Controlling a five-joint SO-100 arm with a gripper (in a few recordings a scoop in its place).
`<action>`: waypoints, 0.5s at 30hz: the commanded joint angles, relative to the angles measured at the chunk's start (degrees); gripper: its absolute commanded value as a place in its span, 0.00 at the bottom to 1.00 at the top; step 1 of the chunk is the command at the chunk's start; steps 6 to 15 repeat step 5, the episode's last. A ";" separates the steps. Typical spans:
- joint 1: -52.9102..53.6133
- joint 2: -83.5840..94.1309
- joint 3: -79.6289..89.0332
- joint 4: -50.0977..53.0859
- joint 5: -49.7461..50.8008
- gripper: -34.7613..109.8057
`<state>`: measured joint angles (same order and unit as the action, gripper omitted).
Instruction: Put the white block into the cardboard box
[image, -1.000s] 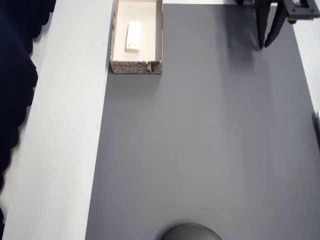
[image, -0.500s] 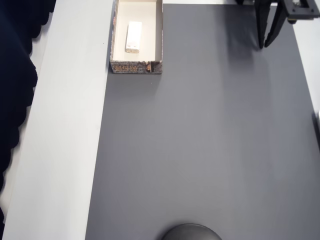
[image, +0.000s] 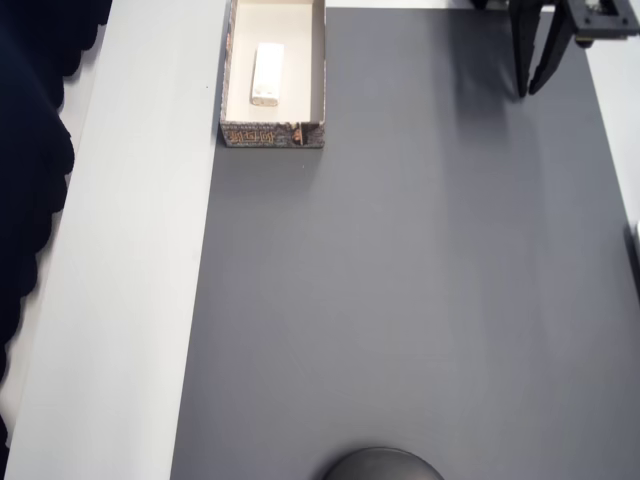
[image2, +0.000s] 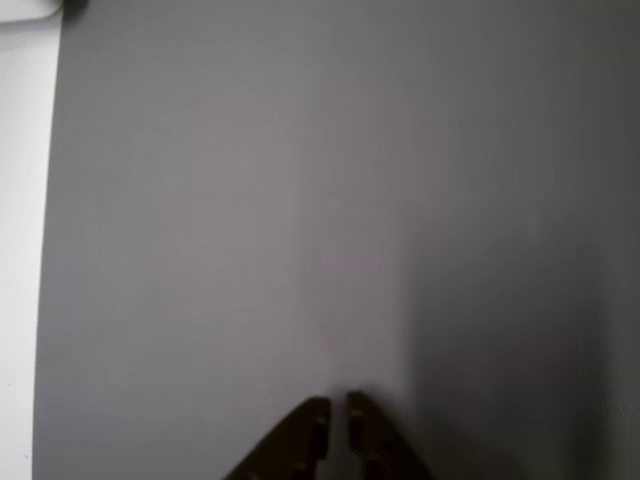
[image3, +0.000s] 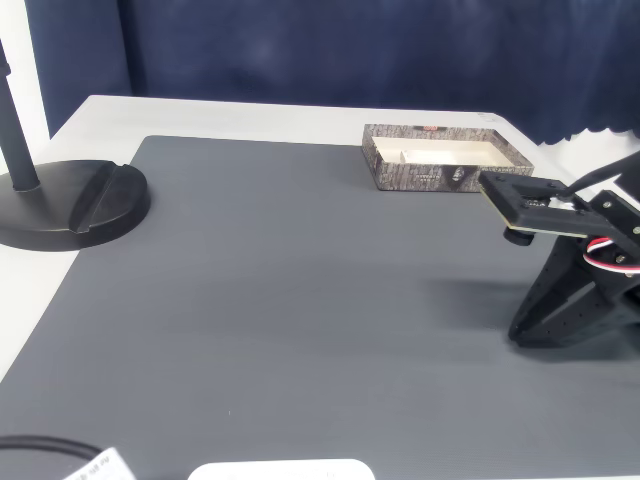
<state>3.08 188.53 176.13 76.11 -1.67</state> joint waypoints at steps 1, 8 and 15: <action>-0.53 1.93 1.05 0.18 -0.35 0.23; -0.53 1.93 1.05 0.18 -0.35 0.23; -0.53 1.93 1.05 0.18 -0.35 0.23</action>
